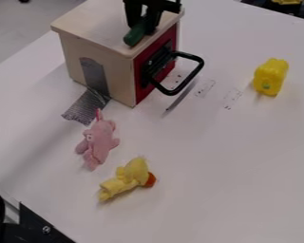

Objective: Put the green thing in the middle of the table

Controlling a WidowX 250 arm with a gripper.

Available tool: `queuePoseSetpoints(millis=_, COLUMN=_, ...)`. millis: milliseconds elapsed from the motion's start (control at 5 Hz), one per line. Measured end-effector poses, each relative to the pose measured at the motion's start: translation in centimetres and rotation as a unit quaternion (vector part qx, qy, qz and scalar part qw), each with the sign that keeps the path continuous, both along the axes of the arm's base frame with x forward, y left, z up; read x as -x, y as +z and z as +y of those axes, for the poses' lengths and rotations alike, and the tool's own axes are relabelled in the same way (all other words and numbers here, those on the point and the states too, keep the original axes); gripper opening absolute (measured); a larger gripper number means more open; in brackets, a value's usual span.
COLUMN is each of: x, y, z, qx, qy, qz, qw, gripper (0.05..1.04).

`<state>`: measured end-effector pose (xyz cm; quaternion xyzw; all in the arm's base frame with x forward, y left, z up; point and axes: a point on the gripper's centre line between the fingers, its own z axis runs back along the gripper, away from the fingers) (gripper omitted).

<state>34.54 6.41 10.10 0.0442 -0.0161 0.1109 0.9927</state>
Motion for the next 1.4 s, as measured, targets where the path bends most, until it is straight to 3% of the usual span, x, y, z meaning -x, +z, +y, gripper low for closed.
queuePoseSetpoints(millis=200, x=3.0, y=-2.9, z=-5.5, qx=0.006, qy=-0.028, qz=0.036, qw=0.9989, gripper=0.317)
queuePoseSetpoints(millis=400, x=4.3, y=-3.8, z=-8.9, qx=-0.021, qy=-0.046, qz=0.018, qw=0.9986, gripper=0.317)
queuePoseSetpoints(millis=600, x=5.0, y=-5.6, z=-11.7, qx=-0.032, qy=-0.039, qz=0.006, qw=0.9987, gripper=0.317)
queuePoseSetpoints(millis=800, x=5.8, y=-8.6, z=-12.3, qx=-0.041, qy=-0.048, qz=0.014, qw=0.9979, gripper=0.317)
queuePoseSetpoints(millis=1000, x=6.2, y=-9.9, z=-12.3, qx=-0.04, qy=-0.05, qz=0.016, qw=0.9978, gripper=0.364)
queuePoseSetpoints(millis=1200, x=6.9, y=-9.9, z=-12.2, qx=-0.033, qy=-0.051, qz=0.011, qw=0.9981, gripper=0.67)
queuePoseSetpoints(millis=1400, x=7.3, y=-6.5, z=-12.5, qx=-0.013, qy=-0.058, qz=-0.029, qw=0.9978, gripper=0.948)
